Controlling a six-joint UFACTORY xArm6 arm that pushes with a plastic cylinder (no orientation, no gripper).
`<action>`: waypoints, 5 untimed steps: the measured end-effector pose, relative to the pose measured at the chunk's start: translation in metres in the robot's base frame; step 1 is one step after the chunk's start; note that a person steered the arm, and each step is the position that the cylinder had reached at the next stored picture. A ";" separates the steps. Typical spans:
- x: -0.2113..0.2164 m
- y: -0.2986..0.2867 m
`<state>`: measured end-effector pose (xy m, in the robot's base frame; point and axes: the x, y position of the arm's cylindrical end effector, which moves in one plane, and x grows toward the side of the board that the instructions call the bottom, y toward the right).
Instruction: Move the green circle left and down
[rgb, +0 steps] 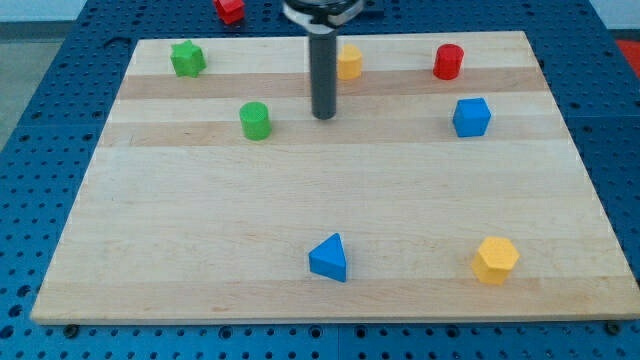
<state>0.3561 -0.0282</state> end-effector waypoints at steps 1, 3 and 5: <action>0.000 -0.049; 0.010 -0.080; 0.024 -0.130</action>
<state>0.3801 -0.1584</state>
